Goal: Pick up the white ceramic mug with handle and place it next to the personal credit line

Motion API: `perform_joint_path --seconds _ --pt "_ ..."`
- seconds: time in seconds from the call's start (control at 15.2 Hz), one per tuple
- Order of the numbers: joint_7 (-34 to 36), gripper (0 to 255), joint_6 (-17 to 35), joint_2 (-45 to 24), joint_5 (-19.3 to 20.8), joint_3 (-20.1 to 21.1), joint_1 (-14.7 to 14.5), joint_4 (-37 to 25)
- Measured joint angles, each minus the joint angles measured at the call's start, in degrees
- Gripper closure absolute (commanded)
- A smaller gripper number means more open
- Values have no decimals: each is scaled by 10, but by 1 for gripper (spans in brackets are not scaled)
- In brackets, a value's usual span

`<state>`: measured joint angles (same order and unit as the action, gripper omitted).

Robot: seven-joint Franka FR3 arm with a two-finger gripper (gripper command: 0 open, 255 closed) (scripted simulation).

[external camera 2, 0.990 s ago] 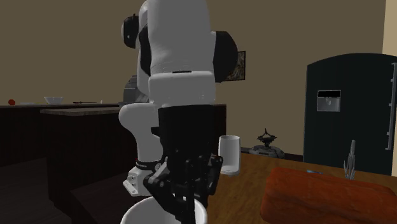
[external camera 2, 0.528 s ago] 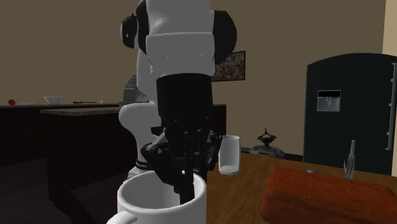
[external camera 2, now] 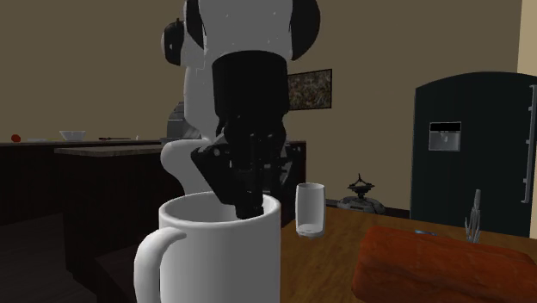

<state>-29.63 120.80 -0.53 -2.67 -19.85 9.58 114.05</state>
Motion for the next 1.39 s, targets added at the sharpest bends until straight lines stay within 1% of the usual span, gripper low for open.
perform_joint_path --seconds 0.59,0.66,1.06,1.39 --pt "6 255 -67 13 7 0 0 -55" --pt "13 255 -67 16 8 4 -4 -53" --pt "94 255 -68 40 24 44 -40 -32" --pt "168 255 -63 47 32 82 -73 -20"
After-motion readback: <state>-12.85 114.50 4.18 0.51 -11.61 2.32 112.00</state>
